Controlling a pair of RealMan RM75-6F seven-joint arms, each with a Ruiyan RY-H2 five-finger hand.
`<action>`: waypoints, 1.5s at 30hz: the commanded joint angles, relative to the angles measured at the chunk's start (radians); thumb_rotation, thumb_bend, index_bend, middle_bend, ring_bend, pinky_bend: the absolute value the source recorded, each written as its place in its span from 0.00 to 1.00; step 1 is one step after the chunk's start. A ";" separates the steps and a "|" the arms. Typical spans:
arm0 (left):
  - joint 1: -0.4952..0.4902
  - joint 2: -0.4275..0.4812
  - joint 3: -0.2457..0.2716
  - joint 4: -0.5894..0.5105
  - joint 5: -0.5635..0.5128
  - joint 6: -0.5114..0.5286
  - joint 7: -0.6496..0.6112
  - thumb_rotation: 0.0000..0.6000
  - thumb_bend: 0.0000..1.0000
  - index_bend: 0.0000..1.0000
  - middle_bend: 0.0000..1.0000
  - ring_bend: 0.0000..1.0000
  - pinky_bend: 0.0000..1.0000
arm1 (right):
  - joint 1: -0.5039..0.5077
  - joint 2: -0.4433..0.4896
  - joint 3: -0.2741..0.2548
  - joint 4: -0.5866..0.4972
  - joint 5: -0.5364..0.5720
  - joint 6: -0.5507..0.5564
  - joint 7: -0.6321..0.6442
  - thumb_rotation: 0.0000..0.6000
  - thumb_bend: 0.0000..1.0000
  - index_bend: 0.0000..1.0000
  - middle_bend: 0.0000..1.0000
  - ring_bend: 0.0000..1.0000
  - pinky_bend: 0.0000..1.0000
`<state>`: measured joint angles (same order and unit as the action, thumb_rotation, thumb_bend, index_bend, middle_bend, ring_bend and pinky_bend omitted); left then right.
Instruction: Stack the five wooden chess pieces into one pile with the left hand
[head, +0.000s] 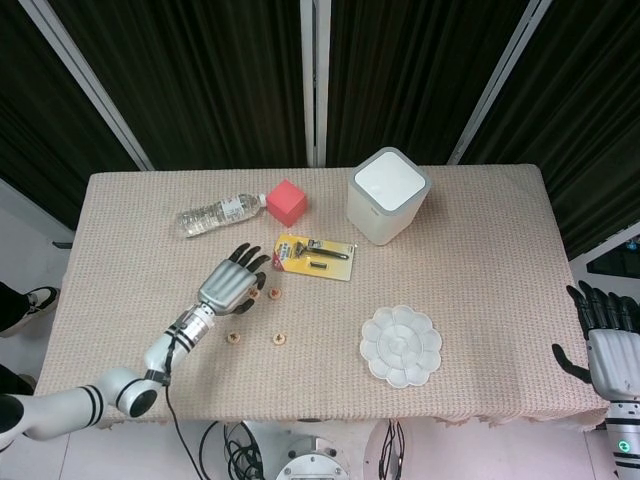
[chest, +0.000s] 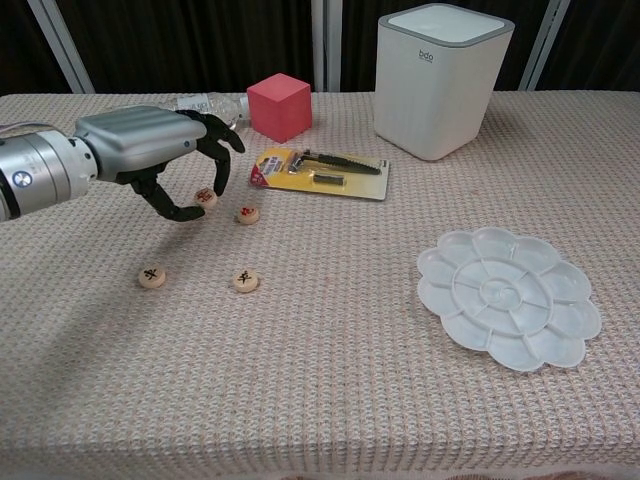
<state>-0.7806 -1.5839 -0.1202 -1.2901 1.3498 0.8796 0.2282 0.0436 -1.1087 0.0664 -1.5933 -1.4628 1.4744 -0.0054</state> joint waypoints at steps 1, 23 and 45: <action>-0.006 0.009 -0.008 0.007 -0.024 -0.018 0.006 1.00 0.32 0.52 0.12 0.00 0.04 | 0.000 0.001 0.000 -0.002 -0.001 0.002 -0.001 1.00 0.24 0.00 0.00 0.00 0.00; -0.021 -0.036 0.010 0.086 -0.053 -0.053 -0.022 1.00 0.32 0.49 0.12 0.00 0.02 | -0.007 0.002 0.009 0.016 0.016 0.008 0.009 1.00 0.24 0.00 0.00 0.00 0.00; -0.020 -0.033 0.021 0.102 -0.029 -0.049 -0.087 1.00 0.32 0.34 0.12 0.00 0.03 | -0.002 -0.001 0.011 0.012 0.032 -0.009 -0.007 1.00 0.24 0.00 0.00 0.00 0.00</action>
<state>-0.8006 -1.6173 -0.1002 -1.1865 1.3192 0.8290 0.1424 0.0414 -1.1100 0.0776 -1.5809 -1.4312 1.4660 -0.0126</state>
